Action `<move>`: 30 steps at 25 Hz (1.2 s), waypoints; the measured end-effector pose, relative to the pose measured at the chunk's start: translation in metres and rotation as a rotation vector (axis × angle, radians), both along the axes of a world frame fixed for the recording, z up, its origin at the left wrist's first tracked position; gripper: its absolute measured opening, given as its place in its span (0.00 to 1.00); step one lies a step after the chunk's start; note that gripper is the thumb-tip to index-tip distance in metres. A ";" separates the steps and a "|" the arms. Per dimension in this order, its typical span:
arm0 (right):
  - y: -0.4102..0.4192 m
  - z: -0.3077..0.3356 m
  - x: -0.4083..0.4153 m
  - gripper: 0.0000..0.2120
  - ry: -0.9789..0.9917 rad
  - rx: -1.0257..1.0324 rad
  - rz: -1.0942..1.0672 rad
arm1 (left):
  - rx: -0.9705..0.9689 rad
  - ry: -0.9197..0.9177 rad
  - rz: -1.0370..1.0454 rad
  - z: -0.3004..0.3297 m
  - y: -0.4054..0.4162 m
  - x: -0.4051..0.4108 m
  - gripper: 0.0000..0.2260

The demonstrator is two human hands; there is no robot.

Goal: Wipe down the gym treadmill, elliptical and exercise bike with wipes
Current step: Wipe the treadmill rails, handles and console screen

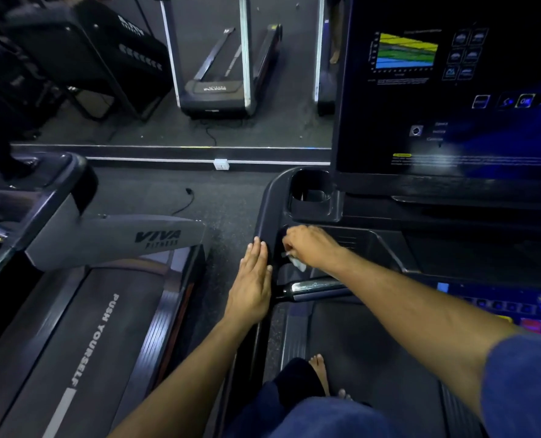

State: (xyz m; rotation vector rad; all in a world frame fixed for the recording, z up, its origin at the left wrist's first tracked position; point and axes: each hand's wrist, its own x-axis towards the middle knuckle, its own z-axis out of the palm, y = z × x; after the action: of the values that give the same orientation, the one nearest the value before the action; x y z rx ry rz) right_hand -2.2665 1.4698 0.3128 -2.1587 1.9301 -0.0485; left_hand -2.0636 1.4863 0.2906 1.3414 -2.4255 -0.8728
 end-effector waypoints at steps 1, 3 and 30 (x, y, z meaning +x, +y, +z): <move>0.008 -0.005 -0.001 0.04 0.013 0.048 -0.009 | 0.006 0.010 -0.003 0.000 -0.001 0.000 0.24; 0.022 -0.008 -0.006 0.04 -0.065 0.094 -0.067 | 0.018 0.008 -0.008 0.001 -0.002 0.000 0.24; 0.129 -0.036 -0.011 0.09 0.117 -0.506 -0.145 | -0.024 -0.046 -0.051 -0.008 -0.007 0.001 0.25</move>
State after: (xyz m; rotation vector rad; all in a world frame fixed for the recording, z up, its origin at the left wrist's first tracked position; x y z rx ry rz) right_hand -2.2772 1.5992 0.2769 -2.3523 2.3403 -0.4970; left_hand -2.0629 1.4789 0.2823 1.3103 -2.5071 -0.8311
